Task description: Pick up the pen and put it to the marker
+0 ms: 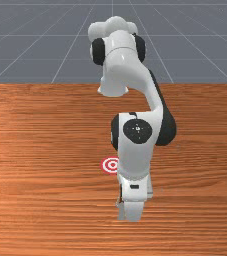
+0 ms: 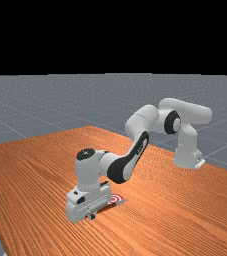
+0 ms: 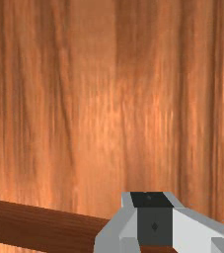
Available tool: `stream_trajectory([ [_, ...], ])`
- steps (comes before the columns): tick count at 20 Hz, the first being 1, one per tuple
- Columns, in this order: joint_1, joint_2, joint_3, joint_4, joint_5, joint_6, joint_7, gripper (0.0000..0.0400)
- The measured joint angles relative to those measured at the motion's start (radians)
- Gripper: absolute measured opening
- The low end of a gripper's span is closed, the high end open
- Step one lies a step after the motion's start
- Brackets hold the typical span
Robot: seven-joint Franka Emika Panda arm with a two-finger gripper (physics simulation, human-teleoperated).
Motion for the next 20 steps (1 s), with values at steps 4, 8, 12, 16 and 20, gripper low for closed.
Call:
stream_trajectory([
  [4,-0.038,-0.015,0.014,-0.029,-0.003,0.015,-0.103,0.0],
  [8,-0.116,-0.007,0.012,-0.011,-0.01,0.008,-0.236,0.0],
  [12,-0.147,0.02,-0.036,0.038,-0.025,-0.011,-0.178,0.0],
  [16,-0.158,0.015,-0.019,0.033,-0.002,-0.015,-0.167,0.0],
  [20,-0.146,0.005,-0.015,0.015,-0.006,-0.007,-0.174,0.0],
])
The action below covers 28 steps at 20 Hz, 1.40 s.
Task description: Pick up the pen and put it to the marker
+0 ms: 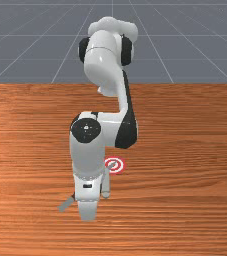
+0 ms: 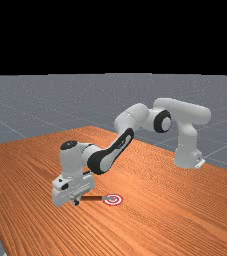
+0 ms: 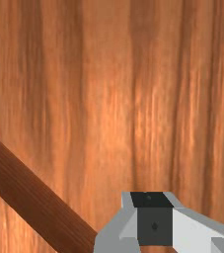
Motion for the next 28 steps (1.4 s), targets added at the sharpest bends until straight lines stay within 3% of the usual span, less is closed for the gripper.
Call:
stream_trajectory([
  [3,-0.022,0.036,0.005,0.063,-0.008,-0.023,-0.085,0.0],
  [4,-0.015,0.048,-0.031,0.083,-0.029,-0.027,-0.024,0.0],
  [7,-0.04,0.083,-0.006,0.147,-0.001,-0.062,-0.054,0.0],
  [8,-0.043,0.014,-0.004,0.014,-0.007,0.0,-0.072,0.0028],
  [10,-0.054,0.034,-0.004,0.065,-0.006,-0.024,-0.09,0.0008],
  [11,-0.06,-0.025,-0.005,-0.045,-0.003,0.042,-0.072,0.0005],
  [13,-0.048,-0.018,-0.03,0.008,-0.026,-0.015,-0.057,0.0002],
  [15,-0.058,-0.085,-0.023,-0.116,-0.02,0.041,-0.063,0.0001],
  [18,-0.059,-0.107,-0.015,-0.153,-0.006,0.052,-0.041,0.0],
  [20,-0.102,-0.056,0.086,-0.061,0.085,-0.028,-0.128,0.0],
  [21,-0.044,-0.123,0.0,-0.182,0.0,0.063,-0.046,0.0],
  [22,-0.107,-0.022,0.171,-0.01,0.081,-0.063,-0.116,0.0],
  [23,-0.026,-0.138,0.022,-0.209,0.018,0.072,-0.028,0.0],
  [24,-0.106,-0.18,0.126,-0.274,0.124,0.042,-0.139,0.0],
  [26,-0.048,-0.309,0.032,-0.497,0.063,0.187,0.028,0.0],
  [28,-0.034,-0.344,0.014,-0.559,0.012,0.215,-0.013,0.0],
])
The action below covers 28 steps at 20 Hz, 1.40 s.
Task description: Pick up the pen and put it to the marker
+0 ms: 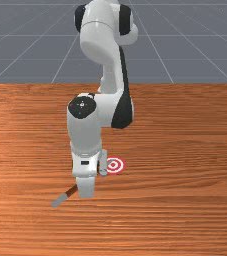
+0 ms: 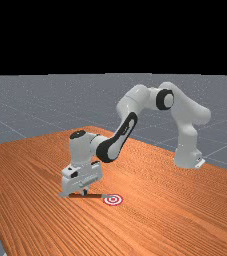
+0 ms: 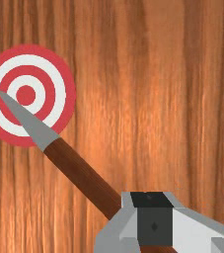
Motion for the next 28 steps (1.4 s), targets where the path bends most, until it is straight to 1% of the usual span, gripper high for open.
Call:
stream_trajectory([
  [1,-0.028,-0.032,0.032,-0.074,0.033,0.085,-0.039,0.0],
  [3,-0.032,-0.059,0.034,-0.128,0.035,0.127,-0.042,0.0],
  [4,-0.031,-0.064,0.032,-0.132,0.033,0.111,-0.04,0.0157],
  [5,-0.032,-0.07,0.032,-0.141,0.033,0.107,-0.039,0.0252],
  [6,-0.023,-0.064,0.022,-0.123,0.023,0.072,-0.027,0.031],
  [7,-0.019,-0.062,0.017,-0.122,0.018,0.076,-0.022,0.0346],
  [8,-0.01,-0.058,0.006,-0.121,0.007,0.081,-0.01,0.0367],
  [9,-0.013,-0.053,0.011,-0.119,0.012,0.083,-0.015,0.038],
  [10,-0.024,-0.046,0.023,-0.114,0.03,0.085,-0.02,0.0388],
  [13,-0.02,-0.02,0.02,-0.104,0.022,0.1,-0.025,0.0397],
  [14,-0.022,-0.012,0.021,-0.099,0.03,0.105,-0.017,0.04],
  [16,-0.024,-0.02,0.025,-0.112,0.027,0.133,-0.03,0.04],
  [18,-0.023,-0.017,0.025,-0.104,0.027,0.129,-0.03,0.04],
  [19,-0.032,-0.015,0.036,-0.094,0.038,0.107,-0.042,0.0399],
  [21,-0.037,-0.041,0.039,-0.139,0.041,0.128,-0.046,0.04],
  [22,-0.026,-0.056,0.025,-0.167,0.034,0.145,-0.018,0.04],
  [24,-0.029,-0.074,0.025,-0.202,0.034,0.161,-0.021,0.04],
  [26,-0.016,-0.072,0.013,-0.202,0.017,0.168,-0.013,0.04],
  [28,-0.016,-0.057,0.014,-0.194,0.018,0.177,-0.015,0.04],
])
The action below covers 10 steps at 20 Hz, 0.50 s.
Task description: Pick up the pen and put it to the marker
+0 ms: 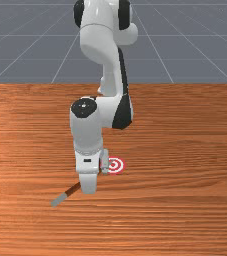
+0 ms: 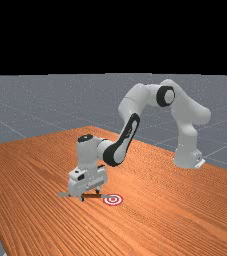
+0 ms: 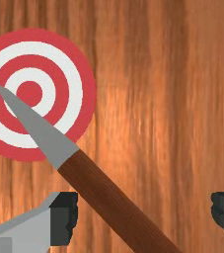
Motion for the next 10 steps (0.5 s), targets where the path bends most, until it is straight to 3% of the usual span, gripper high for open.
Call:
stream_trajectory([
  [6,-0.013,-0.004,0.012,-0.026,0.011,0.042,-0.016,0.04],
  [10,-0.02,-0.014,0.021,-0.014,0.021,0.0,-0.023,0.04],
])
